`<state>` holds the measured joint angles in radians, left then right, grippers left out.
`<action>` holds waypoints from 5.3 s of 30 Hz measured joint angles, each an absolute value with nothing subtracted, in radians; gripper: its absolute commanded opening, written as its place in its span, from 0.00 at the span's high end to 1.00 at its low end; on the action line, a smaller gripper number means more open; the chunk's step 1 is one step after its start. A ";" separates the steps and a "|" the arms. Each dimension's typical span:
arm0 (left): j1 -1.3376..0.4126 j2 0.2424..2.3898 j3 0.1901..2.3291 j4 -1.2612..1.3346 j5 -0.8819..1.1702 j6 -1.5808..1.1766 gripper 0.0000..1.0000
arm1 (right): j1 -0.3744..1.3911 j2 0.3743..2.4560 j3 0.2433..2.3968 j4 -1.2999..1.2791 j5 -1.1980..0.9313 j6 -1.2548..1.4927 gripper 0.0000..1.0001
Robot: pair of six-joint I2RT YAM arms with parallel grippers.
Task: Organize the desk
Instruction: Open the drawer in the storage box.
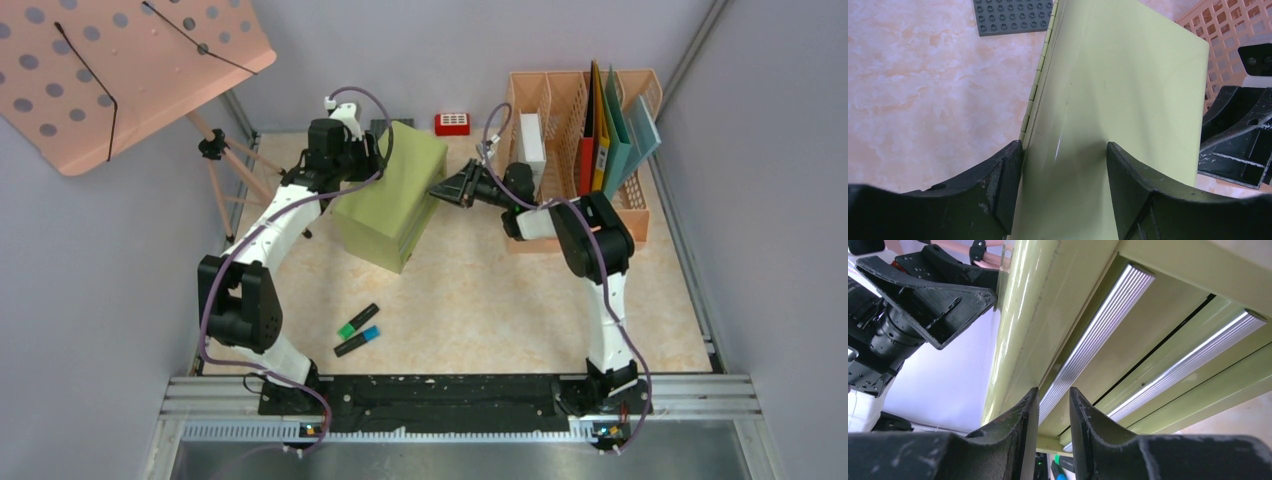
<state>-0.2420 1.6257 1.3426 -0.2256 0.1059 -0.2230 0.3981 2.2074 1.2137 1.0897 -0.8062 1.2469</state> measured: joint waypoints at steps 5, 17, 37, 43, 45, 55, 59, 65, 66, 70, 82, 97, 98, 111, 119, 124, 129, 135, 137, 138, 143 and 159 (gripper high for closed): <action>-0.242 1.626 1.345 -0.229 0.106 -0.223 1.00 | 0.403 2.220 1.234 1.070 -0.804 1.240 0.76; -0.242 1.626 1.345 -0.229 0.106 -0.223 1.00 | 0.408 2.259 1.254 1.063 -0.809 1.255 0.76; -0.242 1.626 1.345 -0.229 0.106 -0.223 1.00 | 0.410 2.268 1.260 1.093 -0.818 1.320 0.78; -0.242 1.626 1.345 -0.229 0.106 -0.222 1.00 | 0.411 2.268 1.260 1.100 -0.818 1.324 0.78; -0.242 1.626 1.345 -0.229 0.106 -0.222 1.00 | 0.411 2.268 1.260 1.100 -0.818 1.329 0.78; -0.242 1.626 1.345 -0.229 0.106 -0.222 1.00 | 0.418 2.268 1.260 1.115 -0.817 1.361 0.78; -0.242 1.626 1.345 -0.229 0.107 -0.222 1.00 | 0.425 2.268 1.260 1.118 -0.812 1.379 0.77; -0.242 1.626 1.345 -0.228 0.107 -0.223 1.00 | 0.430 2.279 1.260 1.140 -0.798 1.435 0.78; -0.242 1.626 1.345 -0.228 0.107 -0.223 1.00 | 0.431 2.284 1.260 1.150 -0.795 1.448 0.77; -0.242 1.626 1.343 -0.226 0.108 -0.224 1.00 | 0.439 2.296 1.259 1.176 -0.779 1.496 0.76; -0.242 1.595 1.273 -0.138 0.088 -0.237 1.00 | 0.452 2.309 1.280 1.159 -0.757 1.556 0.92; -0.247 1.593 1.268 -0.131 0.061 -0.264 1.00 | 0.456 2.255 1.214 1.129 -0.701 1.459 1.00; -0.249 1.593 1.268 -0.131 0.058 -0.269 1.00 | 0.456 2.248 1.205 1.125 -0.701 1.450 1.00; -0.257 1.593 1.268 -0.131 0.022 -0.310 0.97 | 0.453 2.239 1.193 1.123 -0.705 1.420 1.00; -0.258 1.615 1.346 -0.232 0.022 -0.273 0.42 | 0.451 2.238 1.196 1.117 -0.709 1.415 1.00; -0.275 1.616 1.388 -0.310 0.006 -0.202 0.21 | 0.448 2.238 1.214 1.089 -0.731 1.404 1.00; -0.337 1.615 1.416 -0.378 -0.061 -0.107 0.09 | 0.444 2.238 1.227 1.062 -0.752 1.388 1.00; -0.447 1.615 1.440 -0.419 -0.226 -0.002 0.06 | 0.443 2.238 1.233 1.052 -0.761 1.380 1.00; -0.496 1.620 1.449 -0.447 -0.221 0.008 0.05 | 0.443 2.238 1.233 1.051 -0.761 1.379 1.00; -0.524 1.627 1.452 -0.453 -0.217 0.012 0.05 | 0.443 2.238 1.234 1.050 -0.761 1.379 1.00; -0.608 1.660 1.473 -0.460 -0.180 0.028 0.05 | 0.442 2.238 1.239 1.044 -0.766 1.379 1.00; -0.613 1.720 1.510 -0.437 -0.329 0.061 0.06 | 0.442 2.238 1.240 1.043 -0.767 1.380 1.00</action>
